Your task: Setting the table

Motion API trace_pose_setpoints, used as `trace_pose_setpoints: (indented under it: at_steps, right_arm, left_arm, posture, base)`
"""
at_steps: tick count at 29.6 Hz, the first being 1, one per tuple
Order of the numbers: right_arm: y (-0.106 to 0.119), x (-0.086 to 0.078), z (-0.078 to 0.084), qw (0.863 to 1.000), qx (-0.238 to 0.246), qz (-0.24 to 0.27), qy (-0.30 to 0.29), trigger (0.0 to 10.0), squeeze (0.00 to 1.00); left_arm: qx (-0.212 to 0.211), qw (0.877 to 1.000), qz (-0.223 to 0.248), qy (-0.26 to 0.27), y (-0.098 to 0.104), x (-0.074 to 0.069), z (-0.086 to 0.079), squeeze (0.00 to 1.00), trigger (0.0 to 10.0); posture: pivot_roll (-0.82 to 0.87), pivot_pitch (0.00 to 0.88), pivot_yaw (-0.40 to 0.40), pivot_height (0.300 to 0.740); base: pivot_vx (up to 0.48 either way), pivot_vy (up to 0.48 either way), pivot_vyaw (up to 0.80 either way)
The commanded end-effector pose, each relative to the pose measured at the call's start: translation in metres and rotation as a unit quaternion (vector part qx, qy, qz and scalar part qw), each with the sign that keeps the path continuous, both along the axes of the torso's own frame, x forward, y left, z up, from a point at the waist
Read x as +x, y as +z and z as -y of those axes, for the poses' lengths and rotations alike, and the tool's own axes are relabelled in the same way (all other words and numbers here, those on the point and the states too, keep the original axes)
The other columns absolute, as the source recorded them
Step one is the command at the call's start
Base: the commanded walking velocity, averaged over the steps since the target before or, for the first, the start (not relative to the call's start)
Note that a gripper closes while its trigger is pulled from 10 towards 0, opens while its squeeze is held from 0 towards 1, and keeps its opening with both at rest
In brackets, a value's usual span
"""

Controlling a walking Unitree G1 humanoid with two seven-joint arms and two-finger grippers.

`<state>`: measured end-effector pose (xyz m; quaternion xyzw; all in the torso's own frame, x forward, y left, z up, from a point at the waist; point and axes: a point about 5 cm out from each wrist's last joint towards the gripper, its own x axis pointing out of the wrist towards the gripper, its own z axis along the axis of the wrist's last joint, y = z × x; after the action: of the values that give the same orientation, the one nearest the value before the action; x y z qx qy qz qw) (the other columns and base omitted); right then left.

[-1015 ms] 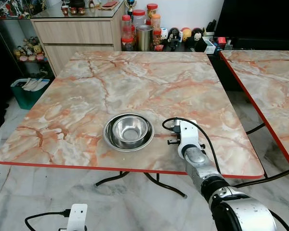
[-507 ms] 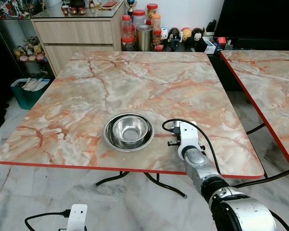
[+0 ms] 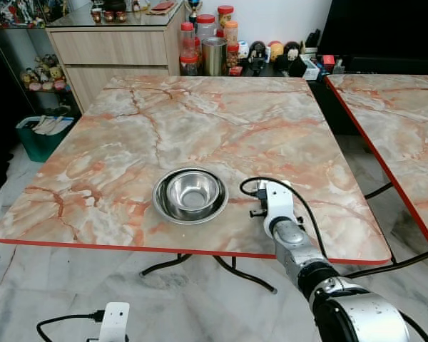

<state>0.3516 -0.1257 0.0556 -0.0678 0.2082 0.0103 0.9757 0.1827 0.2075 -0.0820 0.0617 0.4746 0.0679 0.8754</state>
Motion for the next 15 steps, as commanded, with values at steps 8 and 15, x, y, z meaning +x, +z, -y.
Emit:
trace_pose_setpoints:
  at_steps: [8, 15]
  right_arm:
    - [0.027, 0.011, 0.0, 0.994, 0.024, 0.107, -0.012, 10.0, 0.0]
    - [0.043, 0.012, 0.006, 0.981, 0.031, 0.187, -0.033, 10.0, 0.0]
  left_arm:
    - [0.002, 1.0, -0.002, 0.007, 0.0, 0.0, -0.001, 0.0, 10.0]
    - [-0.001, 1.0, 0.006, 0.007, 0.001, 0.002, 0.0, 0.0, 10.0]
  posture:
    - [-0.02, 0.0, -0.01, 0.74]
    - [-0.02, 0.0, -0.009, 0.74]
  base:
    - [0.0, 0.0, 0.0]
    - [0.0, 0.0, 0.0]
